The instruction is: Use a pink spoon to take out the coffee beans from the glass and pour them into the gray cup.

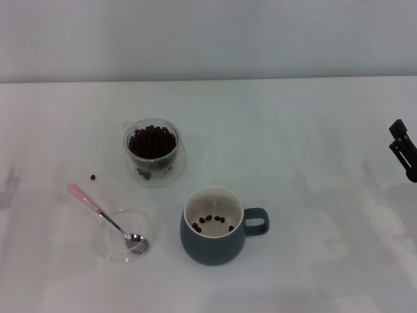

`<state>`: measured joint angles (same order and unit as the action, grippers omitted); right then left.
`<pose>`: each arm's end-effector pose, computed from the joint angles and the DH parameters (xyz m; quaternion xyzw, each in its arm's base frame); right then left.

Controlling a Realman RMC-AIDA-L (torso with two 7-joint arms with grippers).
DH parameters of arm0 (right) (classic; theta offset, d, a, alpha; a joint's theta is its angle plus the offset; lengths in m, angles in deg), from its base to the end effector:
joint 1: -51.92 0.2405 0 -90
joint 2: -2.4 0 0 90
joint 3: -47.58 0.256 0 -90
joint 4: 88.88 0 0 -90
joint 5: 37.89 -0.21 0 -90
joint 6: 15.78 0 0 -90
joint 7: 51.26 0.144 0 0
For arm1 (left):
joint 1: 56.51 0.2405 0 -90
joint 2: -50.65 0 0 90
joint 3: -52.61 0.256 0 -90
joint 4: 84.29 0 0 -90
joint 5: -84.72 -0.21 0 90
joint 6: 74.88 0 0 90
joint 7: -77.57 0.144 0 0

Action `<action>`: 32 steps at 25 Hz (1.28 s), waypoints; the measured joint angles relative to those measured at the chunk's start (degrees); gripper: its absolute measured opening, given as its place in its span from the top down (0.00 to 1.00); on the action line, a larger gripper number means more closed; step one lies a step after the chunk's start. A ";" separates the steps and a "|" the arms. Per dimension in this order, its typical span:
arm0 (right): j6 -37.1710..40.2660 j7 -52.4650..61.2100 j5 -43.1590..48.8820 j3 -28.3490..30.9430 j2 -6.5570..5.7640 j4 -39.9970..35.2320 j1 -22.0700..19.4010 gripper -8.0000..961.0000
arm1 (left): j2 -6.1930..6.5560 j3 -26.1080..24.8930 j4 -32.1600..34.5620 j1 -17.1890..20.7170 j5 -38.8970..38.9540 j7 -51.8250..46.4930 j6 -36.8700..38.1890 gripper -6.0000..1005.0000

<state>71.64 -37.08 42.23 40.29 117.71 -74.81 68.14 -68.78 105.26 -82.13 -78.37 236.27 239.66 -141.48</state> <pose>0.3524 0.2451 -0.0033 -0.6626 0.2568 0.3755 0.5949 -0.3797 0.3016 0.0088 -0.6596 -0.2989 -0.2701 0.6346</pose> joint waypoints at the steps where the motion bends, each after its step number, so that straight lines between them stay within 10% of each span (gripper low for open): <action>1: 0.02 0.04 0.08 0.00 0.00 -0.05 0.02 0.12 | -0.01 -0.01 -0.03 -0.18 0.99 -0.01 0.41 0.20; 32: -0.37 -0.30 -0.15 4.60 0.09 1.32 1.63 0.12 | -0.13 0.00 -0.15 -1.05 7.82 -1.10 -1.57 0.20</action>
<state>71.27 -37.38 42.08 44.89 117.80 -73.50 69.77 -68.91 105.26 -82.28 -79.41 244.09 238.56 -143.04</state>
